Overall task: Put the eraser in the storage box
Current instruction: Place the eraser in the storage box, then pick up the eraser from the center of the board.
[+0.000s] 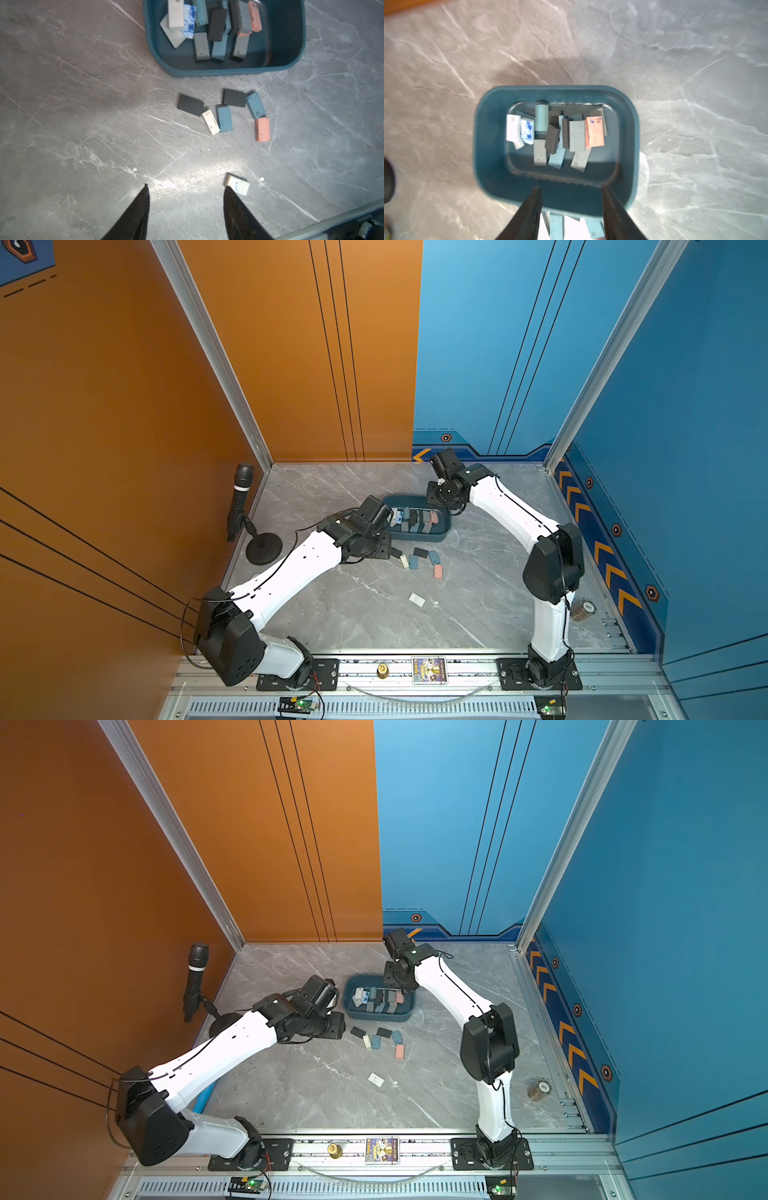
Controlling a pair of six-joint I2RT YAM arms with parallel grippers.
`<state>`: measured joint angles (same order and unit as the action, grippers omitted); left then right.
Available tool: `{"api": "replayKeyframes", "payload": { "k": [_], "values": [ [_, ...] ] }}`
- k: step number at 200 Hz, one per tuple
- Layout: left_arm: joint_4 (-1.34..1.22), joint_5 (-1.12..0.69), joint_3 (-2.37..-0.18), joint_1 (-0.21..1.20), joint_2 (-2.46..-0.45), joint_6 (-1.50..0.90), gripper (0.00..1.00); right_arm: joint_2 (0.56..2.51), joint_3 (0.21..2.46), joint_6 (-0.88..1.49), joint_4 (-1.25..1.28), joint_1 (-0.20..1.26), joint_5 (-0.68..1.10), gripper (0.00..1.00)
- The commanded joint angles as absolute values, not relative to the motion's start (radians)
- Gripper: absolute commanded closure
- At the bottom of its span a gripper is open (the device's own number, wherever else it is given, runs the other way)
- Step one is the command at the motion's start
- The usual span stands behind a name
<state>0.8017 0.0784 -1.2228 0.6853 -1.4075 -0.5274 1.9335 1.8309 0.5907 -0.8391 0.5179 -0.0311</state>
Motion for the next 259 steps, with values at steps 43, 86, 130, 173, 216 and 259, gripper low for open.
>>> {"api": "replayKeyframes", "payload": {
  "k": [43,86,130,173,216,259],
  "values": [
    [0.815,0.040,-1.213,0.838,-1.470,-0.489,0.41,1.684,1.546,0.620,-0.787,0.520,-0.105,0.50],
    [0.814,0.023,-1.226,0.940,-1.547,-0.496,0.41,1.547,1.360,0.657,-0.751,0.504,-0.140,0.49],
    [0.814,0.009,-1.247,1.033,-1.624,-0.508,0.38,1.433,1.195,0.697,-0.718,0.477,-0.140,0.49],
    [0.814,0.018,-1.248,1.088,-1.693,-0.522,0.35,1.350,1.090,0.721,-0.704,0.459,-0.144,0.48],
    [0.813,0.051,-1.254,1.106,-1.740,-0.532,0.31,1.293,1.020,0.738,-0.693,0.443,-0.143,0.48],
    [0.813,0.068,-1.266,1.108,-1.781,-0.523,0.28,1.272,0.980,0.750,-0.681,0.439,-0.137,0.47]
  ]
}}
